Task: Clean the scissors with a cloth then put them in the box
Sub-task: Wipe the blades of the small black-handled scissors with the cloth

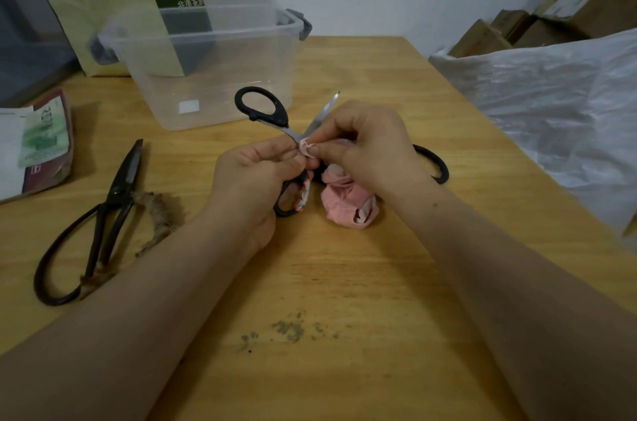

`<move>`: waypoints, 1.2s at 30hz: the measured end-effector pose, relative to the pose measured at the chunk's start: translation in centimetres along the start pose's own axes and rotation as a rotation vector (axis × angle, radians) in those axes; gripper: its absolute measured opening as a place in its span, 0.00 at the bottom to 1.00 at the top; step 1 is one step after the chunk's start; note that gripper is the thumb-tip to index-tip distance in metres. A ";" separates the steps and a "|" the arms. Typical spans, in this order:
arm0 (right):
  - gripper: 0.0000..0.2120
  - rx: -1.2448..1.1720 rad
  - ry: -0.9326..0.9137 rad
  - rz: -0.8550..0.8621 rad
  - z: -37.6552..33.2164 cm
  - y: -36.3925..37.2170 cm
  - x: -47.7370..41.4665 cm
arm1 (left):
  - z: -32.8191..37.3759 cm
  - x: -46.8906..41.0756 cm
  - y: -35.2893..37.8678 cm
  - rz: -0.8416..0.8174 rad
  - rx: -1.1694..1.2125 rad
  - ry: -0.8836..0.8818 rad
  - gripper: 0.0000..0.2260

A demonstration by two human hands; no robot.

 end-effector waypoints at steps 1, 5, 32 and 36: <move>0.09 -0.022 0.026 -0.015 0.3 0.0 0.0 | 0.0 0.1 0.0 0.002 -0.001 -0.005 0.09; 0.10 -0.039 0.098 -0.023 1.1 -0.5 -0.2 | 0.0 0.1 0.0 0.012 0.008 -0.016 0.09; 0.12 -0.525 0.320 0.108 3.3 -2.5 0.2 | 0.9 0.4 0.7 -0.050 0.013 0.066 0.10; 0.06 -0.615 0.369 -0.051 3.0 -0.8 0.8 | 0.9 0.3 0.6 -0.045 0.016 0.061 0.10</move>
Point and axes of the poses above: each hand's wrist, its own x-axis away from the middle knuckle, its own y-axis out of the palm, z = x × y, the point moved 10 cm from there along -x, towards the middle knuckle, and after that the axes turned 2 degrees about -z, right-handed, at the moved point
